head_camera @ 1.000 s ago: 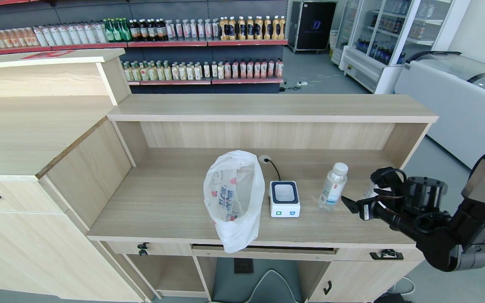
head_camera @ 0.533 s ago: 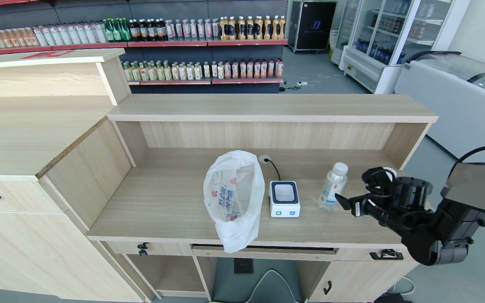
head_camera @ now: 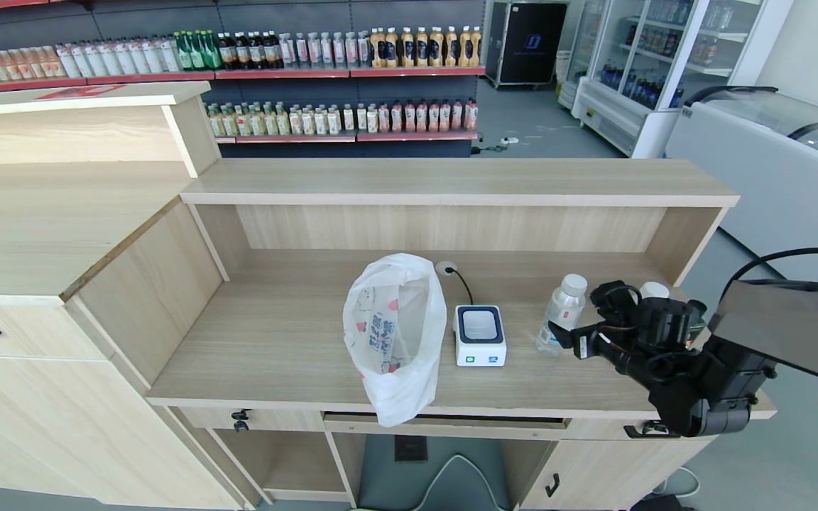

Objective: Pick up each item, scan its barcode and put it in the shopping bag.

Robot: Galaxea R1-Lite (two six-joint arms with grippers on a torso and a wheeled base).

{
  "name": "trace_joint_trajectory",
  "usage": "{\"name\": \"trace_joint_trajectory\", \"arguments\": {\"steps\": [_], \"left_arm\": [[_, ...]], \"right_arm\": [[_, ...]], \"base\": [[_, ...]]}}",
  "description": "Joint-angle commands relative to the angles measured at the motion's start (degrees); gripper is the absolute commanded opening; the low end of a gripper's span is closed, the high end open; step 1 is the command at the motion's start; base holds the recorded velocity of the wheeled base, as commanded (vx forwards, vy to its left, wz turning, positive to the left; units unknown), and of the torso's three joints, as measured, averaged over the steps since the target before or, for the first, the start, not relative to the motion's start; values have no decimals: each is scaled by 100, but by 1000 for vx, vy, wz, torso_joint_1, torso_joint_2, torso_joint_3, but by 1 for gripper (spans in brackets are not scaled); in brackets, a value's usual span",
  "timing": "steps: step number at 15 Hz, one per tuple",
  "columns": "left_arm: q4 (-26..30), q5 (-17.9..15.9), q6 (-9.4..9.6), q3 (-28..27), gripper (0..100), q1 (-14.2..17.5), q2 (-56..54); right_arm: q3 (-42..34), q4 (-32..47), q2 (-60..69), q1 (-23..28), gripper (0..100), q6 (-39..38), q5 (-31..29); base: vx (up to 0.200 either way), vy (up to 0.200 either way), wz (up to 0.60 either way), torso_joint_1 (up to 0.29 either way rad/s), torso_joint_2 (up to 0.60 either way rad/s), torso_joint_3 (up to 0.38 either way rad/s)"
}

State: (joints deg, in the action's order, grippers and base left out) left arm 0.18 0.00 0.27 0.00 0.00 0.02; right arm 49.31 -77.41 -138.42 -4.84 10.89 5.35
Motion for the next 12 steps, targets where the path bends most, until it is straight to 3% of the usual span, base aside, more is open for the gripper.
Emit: {"name": "trace_joint_trajectory", "arguments": {"steps": [1, 12], "left_arm": [[-1, 0, 0, 0, 100, 0, -2], [-1, 0, 0, 0, 100, 0, -2]], "right_arm": [[202, 7, -229, -87, 100, -8, 10], [1072, 59, -712, -333, 100, -104, 159]], "base": [[0, 0, 0, 0, 0, 0], [0, 0, 0, 0, 0, 0]]}}
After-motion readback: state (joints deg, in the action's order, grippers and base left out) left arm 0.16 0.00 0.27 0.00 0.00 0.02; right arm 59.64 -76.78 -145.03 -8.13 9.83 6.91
